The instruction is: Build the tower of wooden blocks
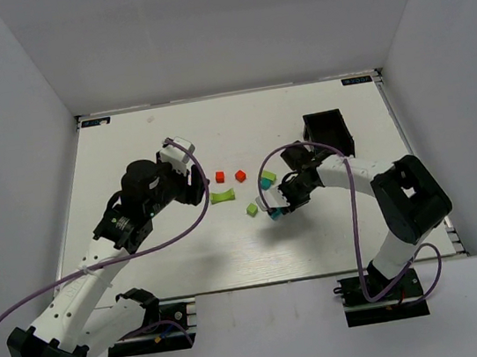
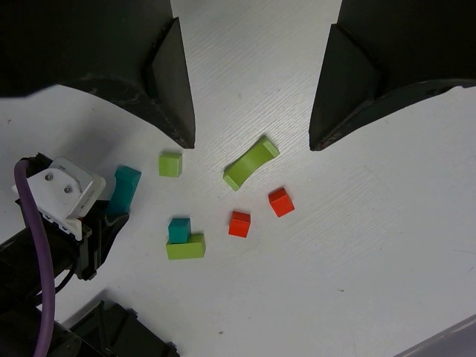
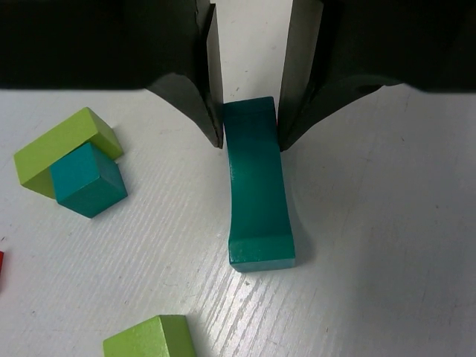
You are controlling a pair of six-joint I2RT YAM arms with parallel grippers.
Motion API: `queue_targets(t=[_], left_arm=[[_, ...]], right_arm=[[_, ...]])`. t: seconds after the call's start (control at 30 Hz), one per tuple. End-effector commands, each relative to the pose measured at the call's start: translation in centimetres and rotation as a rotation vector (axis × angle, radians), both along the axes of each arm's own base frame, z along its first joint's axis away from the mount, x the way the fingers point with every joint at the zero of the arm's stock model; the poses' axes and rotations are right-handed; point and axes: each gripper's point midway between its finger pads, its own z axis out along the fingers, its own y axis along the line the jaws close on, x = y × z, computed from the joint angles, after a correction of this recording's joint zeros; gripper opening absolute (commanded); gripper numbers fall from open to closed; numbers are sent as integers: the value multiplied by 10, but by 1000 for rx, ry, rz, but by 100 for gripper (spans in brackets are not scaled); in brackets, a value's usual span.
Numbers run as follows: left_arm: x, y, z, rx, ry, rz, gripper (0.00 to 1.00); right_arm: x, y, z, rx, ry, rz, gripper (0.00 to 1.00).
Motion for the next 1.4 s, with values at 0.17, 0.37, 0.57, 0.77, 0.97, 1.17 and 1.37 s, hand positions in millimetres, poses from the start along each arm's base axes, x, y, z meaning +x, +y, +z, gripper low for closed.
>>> queue_targets(t=[0.17,0.37,0.57,0.77,0.97,1.17,1.37], left_arm=[[-4,0,6,-24,-14,-9,73],[-4,0,6,-24,-14,-9,74],[-4,0,6,-24,-14,-9,74],[-4,0,6,-24,-14,-9,74],[-3,-1,3,-19,-6,-9,74],[-4,-2,3,-22,-4,-18,74],[-4,-2,3,-22,-4,-18,74]], right_arm=[[-22,14,47,121,34,37,0],[-11,42,88,279,44,-79,0],[14,70,86,313,28,-218,0],[24,86,79,341,77,-314,0],[35,88,59,292,84,-380,0],[54,87,43,242,63,-447,0],[66,86,29,189,34,-475,0]])
